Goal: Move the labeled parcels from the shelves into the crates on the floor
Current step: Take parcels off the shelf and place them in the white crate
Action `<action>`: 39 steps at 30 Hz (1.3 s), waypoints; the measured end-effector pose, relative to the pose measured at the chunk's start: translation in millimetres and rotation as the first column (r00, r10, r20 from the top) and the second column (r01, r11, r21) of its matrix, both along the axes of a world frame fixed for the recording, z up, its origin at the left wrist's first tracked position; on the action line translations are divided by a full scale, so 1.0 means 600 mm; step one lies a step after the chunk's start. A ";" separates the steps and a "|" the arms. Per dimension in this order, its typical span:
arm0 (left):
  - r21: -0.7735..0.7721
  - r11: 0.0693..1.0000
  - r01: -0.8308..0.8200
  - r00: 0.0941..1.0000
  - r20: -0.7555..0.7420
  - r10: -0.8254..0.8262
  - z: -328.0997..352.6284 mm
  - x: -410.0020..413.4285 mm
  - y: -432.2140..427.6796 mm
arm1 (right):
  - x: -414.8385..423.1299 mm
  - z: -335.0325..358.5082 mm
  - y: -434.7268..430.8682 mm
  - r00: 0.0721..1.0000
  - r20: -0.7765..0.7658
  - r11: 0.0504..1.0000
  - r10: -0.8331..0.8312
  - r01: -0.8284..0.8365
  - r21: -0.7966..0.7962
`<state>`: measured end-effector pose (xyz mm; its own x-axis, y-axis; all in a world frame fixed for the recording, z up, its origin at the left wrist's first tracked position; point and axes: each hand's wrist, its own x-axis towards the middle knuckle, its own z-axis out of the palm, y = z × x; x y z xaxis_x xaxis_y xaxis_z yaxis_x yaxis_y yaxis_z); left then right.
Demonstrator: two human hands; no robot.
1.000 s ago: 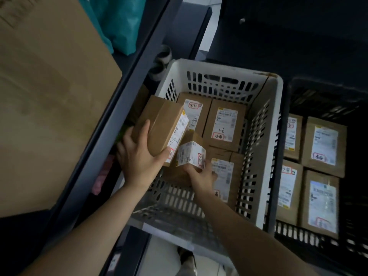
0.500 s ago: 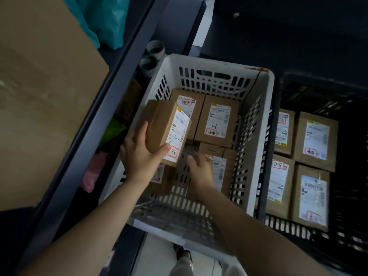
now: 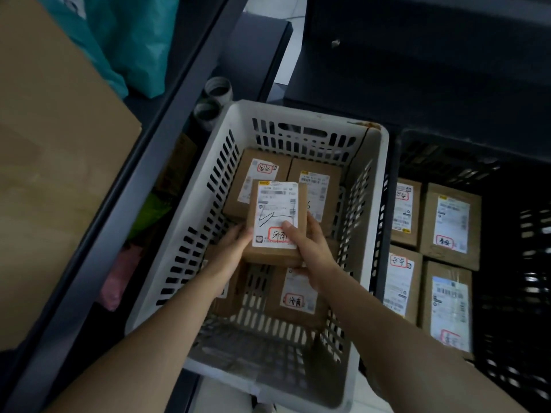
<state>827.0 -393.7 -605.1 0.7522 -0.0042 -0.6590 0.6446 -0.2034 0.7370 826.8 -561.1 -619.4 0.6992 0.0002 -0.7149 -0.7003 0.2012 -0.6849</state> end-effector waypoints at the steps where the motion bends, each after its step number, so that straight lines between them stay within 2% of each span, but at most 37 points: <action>1: 0.064 0.998 0.028 0.999 0.037 -0.030 -0.009 0.003 0.002 | 0.003 -0.004 -0.006 1.000 0.015 0.999 -0.003 0.004 -0.041; 3: 0.313 0.940 0.134 0.983 0.075 -0.165 -0.033 0.005 0.017 | 0.006 -0.013 -0.016 1.000 0.012 0.996 0.002 -0.001 -0.087; 4: 0.448 0.869 0.211 0.965 0.047 -0.259 -0.050 0.003 0.030 | 0.005 -0.018 -0.019 1.000 -0.004 0.996 0.015 -0.016 -0.083; 6: 0.596 0.716 0.364 0.911 -0.068 -0.407 -0.077 -0.008 0.055 | -0.002 -0.035 -0.018 0.998 -0.034 0.997 0.052 -0.054 -0.054; 8: 0.635 0.592 0.497 0.840 -0.181 -0.511 -0.096 -0.021 0.069 | -0.012 -0.049 -0.011 0.995 -0.045 0.994 0.090 -0.092 -0.051; 10: 0.659 0.490 0.570 0.770 -0.222 -0.598 -0.112 -0.028 0.072 | -0.017 -0.055 -0.003 0.996 -0.044 0.996 0.078 -0.080 -0.043; 12: 0.643 0.447 0.622 0.731 -0.272 -0.626 -0.124 -0.030 0.067 | -0.018 -0.063 -0.001 0.997 -0.045 0.996 0.067 -0.070 -0.050; 16: 0.635 0.391 0.666 0.699 -0.350 -0.624 -0.150 -0.033 0.052 | -0.019 -0.073 0.001 0.996 -0.044 0.992 0.073 -0.077 -0.097; 21: 0.736 0.372 0.565 0.760 -0.290 -0.581 -0.167 -0.043 0.048 | -0.022 -0.071 0.004 0.998 -0.024 0.990 0.064 -0.067 -0.128; 25: 0.732 0.472 0.492 0.826 -0.221 -0.519 -0.178 -0.044 0.054 | -0.023 -0.072 0.005 0.995 0.038 0.972 0.092 -0.082 -0.223; 29: 0.724 0.499 0.476 0.834 -0.190 -0.519 -0.180 -0.046 0.052 | -0.025 -0.063 -0.001 0.996 0.091 0.944 0.008 0.022 -0.328; 32: 0.758 0.482 0.440 0.835 -0.148 -0.530 -0.172 -0.035 0.045 | -0.027 -0.059 -0.006 0.988 0.141 0.915 -0.061 0.112 -0.387; 36: 0.835 0.443 0.326 0.816 -0.012 -0.578 -0.160 0.005 0.027 | -0.019 -0.062 -0.013 0.976 0.157 0.914 -0.152 0.199 -0.353; 39: 0.849 0.430 0.308 0.807 0.006 -0.591 -0.170 0.036 0.024 | -0.012 -0.064 -0.015 0.967 0.136 0.910 -0.213 0.248 -0.332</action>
<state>848.9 -379.3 -707.2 0.9377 0.0035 -0.3475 0.0857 -0.9714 0.2215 819.8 -570.0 -657.9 0.7144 -0.4031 -0.5720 -0.5914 0.0892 -0.8014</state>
